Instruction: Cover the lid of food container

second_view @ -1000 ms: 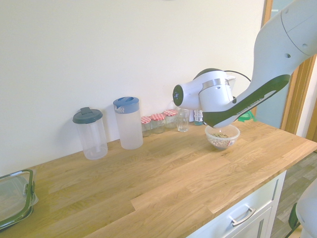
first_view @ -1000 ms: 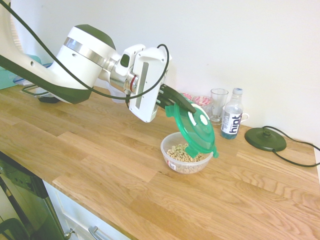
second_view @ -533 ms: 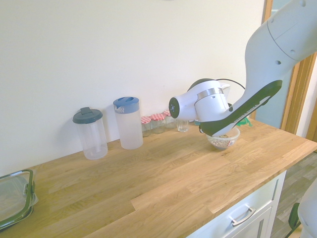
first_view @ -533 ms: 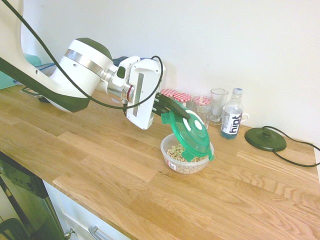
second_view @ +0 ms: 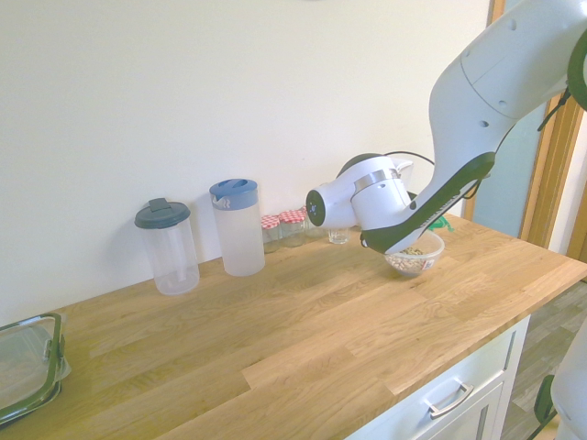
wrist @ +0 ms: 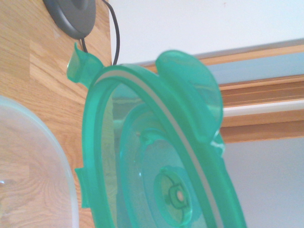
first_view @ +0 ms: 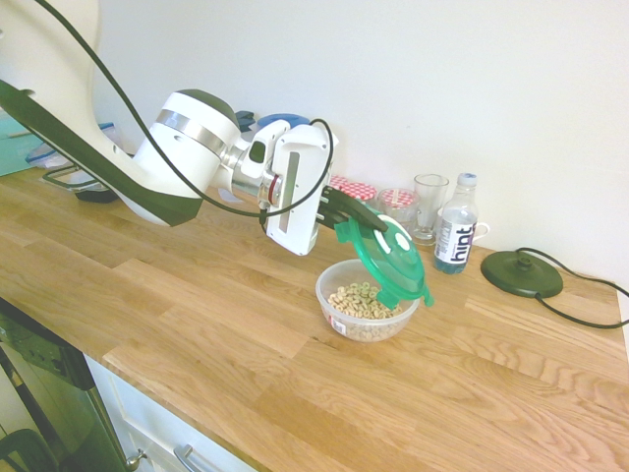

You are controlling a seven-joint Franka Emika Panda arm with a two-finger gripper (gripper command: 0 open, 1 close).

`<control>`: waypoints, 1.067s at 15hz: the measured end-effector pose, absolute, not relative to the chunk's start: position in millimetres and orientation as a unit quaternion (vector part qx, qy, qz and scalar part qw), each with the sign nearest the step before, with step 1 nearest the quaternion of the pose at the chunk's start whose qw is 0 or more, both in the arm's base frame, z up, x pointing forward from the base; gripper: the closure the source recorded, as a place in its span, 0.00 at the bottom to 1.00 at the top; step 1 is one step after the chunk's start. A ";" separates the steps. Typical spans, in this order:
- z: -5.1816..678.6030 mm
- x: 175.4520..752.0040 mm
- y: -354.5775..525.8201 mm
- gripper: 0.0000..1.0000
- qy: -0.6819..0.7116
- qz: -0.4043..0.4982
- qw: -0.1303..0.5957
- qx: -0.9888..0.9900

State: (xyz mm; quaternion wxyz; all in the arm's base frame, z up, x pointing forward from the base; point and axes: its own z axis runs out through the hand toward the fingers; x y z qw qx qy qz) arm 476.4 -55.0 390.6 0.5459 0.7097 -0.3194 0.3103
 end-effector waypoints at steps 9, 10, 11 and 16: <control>377.7 471.8 -47.6 1.00 -0.320 0.298 0.558 0.705; 377.3 471.5 -47.4 0.00 -0.321 0.297 0.558 0.705; 377.2 471.3 -47.2 0.00 -0.321 0.296 0.558 0.706; 374.4 469.4 -35.2 0.00 -0.316 0.296 0.555 0.710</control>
